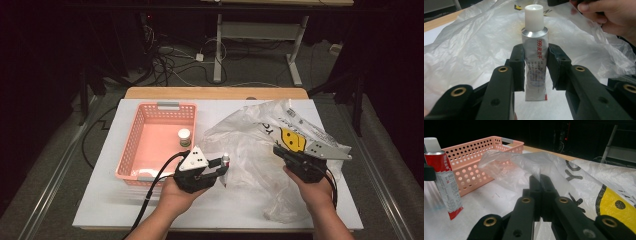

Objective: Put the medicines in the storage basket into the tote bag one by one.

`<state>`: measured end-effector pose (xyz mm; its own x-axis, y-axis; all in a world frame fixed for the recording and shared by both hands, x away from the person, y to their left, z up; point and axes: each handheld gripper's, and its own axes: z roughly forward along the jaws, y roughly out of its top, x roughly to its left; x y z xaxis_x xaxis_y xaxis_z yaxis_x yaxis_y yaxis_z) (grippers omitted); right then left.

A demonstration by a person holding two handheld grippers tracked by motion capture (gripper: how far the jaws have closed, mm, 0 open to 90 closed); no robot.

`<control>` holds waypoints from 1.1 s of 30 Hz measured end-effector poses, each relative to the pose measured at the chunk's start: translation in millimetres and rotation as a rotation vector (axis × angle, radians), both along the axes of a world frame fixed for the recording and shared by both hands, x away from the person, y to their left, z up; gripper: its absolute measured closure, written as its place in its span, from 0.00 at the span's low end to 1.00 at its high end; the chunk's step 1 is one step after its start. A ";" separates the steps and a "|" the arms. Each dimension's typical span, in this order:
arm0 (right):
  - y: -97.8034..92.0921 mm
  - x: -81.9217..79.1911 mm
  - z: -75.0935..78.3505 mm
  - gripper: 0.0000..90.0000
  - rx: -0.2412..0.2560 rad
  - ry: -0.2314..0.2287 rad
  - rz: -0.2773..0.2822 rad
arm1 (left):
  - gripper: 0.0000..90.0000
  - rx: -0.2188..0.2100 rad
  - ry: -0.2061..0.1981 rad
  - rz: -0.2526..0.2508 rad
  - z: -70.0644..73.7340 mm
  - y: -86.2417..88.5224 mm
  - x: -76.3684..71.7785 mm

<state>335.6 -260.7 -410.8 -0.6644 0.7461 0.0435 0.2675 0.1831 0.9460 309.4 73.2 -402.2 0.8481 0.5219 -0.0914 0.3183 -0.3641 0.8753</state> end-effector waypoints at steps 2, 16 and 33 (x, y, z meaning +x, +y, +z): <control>-0.1 0.7 -0.3 1.00 0.000 0.000 0.000 | 0.74 0.002 0.005 0.008 0.5 -4.4 3.6; -0.4 3.8 2.7 1.00 0.009 -0.015 -0.016 | 0.74 0.030 0.006 0.014 -4.1 -44.1 27.8; -7.4 7.8 3.5 1.00 0.030 -0.027 -0.047 | 0.74 0.096 0.006 0.011 -21.1 -84.8 51.8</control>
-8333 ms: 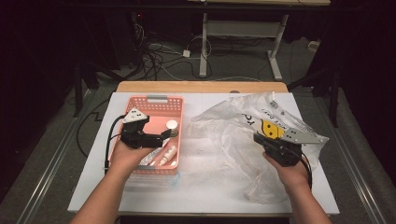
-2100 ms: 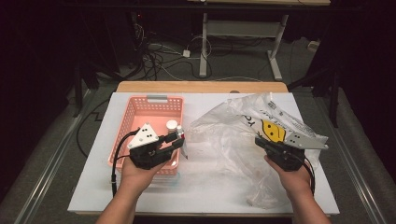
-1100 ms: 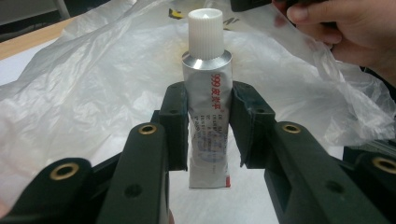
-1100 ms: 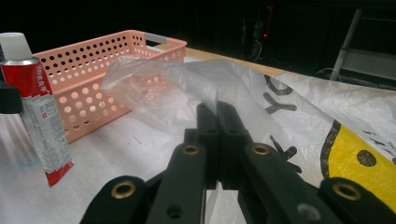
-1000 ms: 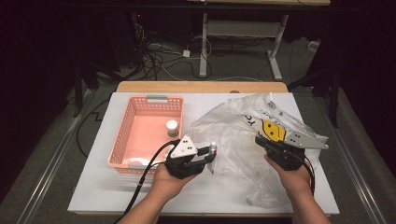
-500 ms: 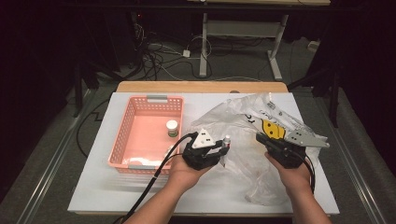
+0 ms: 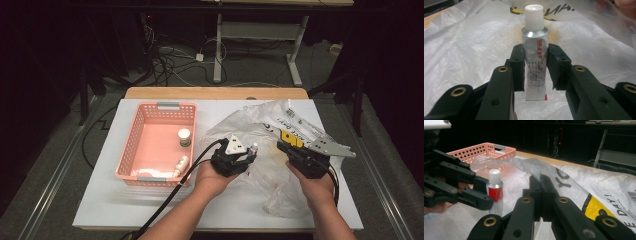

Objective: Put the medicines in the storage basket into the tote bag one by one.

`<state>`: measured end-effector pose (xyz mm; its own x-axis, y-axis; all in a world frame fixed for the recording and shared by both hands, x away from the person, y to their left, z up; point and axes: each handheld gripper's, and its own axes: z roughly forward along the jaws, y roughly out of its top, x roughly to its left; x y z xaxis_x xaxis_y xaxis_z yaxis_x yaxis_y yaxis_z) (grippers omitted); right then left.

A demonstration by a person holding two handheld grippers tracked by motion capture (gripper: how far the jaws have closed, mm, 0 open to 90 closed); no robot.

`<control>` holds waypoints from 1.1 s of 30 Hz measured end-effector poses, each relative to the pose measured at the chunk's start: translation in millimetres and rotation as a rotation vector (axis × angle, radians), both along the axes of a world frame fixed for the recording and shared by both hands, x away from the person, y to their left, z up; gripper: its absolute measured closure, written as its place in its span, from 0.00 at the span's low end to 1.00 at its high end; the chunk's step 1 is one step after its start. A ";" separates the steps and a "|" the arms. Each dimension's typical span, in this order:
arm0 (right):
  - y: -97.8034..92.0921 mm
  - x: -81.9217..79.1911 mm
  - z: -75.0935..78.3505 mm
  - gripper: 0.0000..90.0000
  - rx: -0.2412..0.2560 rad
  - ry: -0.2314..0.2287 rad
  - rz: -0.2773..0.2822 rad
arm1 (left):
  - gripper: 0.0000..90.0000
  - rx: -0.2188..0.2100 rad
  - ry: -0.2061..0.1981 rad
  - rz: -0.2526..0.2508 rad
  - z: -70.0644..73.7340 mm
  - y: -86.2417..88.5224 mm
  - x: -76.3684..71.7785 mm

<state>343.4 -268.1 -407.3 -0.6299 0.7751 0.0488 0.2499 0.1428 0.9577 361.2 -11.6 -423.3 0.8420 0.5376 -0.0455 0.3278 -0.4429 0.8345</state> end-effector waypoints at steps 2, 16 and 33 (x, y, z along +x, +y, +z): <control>-0.2 -0.3 0.9 1.00 0.002 -0.004 0.000 | 0.74 0.002 0.000 0.001 -3.2 -3.4 1.8; 1.3 -0.5 3.0 1.00 0.001 -0.017 0.001 | 0.74 -0.004 0.003 0.013 -13.3 -26.5 18.4; -3.6 -0.3 2.7 1.00 0.006 -0.013 -0.001 | 0.71 0.004 0.019 0.057 -33.9 -48.7 39.3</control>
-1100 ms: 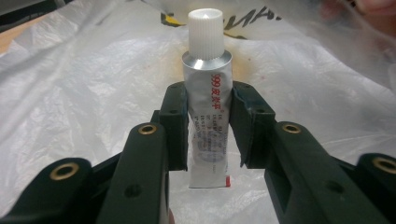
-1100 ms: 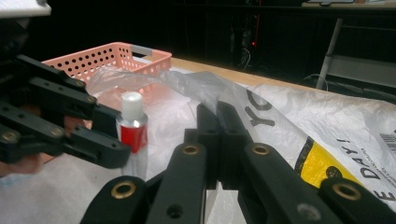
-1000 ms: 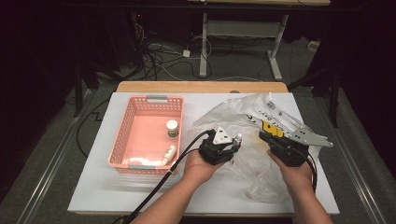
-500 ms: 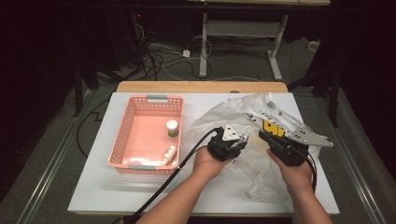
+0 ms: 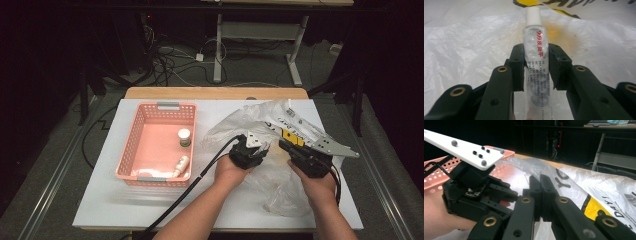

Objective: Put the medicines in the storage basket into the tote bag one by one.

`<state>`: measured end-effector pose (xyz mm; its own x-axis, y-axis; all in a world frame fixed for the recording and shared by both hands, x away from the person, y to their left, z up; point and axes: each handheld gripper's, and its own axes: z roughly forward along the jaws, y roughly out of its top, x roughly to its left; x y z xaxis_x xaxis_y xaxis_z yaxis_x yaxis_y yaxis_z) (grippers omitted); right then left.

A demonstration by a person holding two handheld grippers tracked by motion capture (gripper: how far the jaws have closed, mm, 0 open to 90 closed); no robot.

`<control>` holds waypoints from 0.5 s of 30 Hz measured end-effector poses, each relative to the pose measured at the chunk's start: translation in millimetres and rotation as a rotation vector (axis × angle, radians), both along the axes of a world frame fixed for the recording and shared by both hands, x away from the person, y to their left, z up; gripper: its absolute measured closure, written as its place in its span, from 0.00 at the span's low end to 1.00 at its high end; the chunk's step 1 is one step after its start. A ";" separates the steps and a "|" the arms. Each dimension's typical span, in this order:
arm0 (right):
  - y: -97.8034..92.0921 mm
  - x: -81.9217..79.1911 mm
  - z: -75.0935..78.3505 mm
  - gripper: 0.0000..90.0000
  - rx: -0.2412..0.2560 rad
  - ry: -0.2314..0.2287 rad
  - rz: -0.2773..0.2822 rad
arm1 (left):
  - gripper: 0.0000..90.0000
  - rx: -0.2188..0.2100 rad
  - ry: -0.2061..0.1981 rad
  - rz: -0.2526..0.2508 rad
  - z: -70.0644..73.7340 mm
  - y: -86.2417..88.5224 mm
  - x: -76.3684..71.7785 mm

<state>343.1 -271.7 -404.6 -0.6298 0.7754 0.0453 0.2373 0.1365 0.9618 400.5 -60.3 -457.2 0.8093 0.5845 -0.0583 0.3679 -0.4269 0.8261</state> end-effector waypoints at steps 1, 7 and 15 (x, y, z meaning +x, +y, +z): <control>-0.3 0.0 -0.4 1.00 0.000 0.001 0.000 | 0.67 -0.001 0.008 -0.002 -0.7 -0.2 -0.1; -1.3 -0.7 -1.6 1.00 -0.004 0.005 0.002 | 0.61 -0.012 0.017 -0.016 -1.3 5.6 -10.3; -1.8 -3.5 -0.4 1.00 -0.004 0.006 0.004 | 0.54 -0.045 0.049 -0.055 0.9 20.5 -31.7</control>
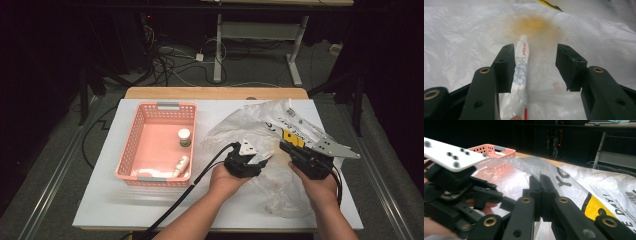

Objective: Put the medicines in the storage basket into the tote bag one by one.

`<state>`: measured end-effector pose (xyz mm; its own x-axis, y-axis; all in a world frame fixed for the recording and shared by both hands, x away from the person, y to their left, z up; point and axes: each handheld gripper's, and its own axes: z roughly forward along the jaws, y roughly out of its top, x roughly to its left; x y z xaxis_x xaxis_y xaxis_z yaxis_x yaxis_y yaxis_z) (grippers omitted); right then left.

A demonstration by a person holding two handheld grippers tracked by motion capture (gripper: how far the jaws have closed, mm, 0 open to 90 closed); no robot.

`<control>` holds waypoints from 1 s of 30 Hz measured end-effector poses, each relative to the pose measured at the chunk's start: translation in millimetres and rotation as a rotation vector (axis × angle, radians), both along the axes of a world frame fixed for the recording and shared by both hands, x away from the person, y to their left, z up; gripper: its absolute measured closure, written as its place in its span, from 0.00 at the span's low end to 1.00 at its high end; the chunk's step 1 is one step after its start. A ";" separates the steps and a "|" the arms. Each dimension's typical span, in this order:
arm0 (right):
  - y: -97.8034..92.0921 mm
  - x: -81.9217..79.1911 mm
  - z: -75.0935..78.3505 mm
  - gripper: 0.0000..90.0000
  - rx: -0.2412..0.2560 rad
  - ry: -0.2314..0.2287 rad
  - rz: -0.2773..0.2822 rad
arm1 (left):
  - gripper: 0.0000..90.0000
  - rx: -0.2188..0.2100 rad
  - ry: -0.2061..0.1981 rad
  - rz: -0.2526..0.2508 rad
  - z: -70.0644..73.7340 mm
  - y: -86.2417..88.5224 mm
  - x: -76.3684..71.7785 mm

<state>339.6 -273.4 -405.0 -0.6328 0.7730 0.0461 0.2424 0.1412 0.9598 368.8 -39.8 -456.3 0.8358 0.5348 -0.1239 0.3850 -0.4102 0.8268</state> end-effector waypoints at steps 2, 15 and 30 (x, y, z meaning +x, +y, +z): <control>0.2 -0.2 -0.3 1.00 -0.004 -0.001 0.004 | 0.50 -0.017 0.011 -0.005 1.2 4.9 -5.4; 3.4 -3.6 -0.8 1.00 -0.014 0.001 0.018 | 0.30 -0.071 0.028 -0.016 15.8 46.2 -38.1; 4.5 -5.3 -0.8 1.00 -0.020 0.002 0.019 | 0.02 -0.033 0.003 0.006 37.7 94.6 -64.0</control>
<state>334.3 -268.9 -405.8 -0.6472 0.7617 0.0321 0.2413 0.1647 0.9564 304.8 54.7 -418.6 0.8321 0.5356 -0.1444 0.3903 -0.3803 0.8385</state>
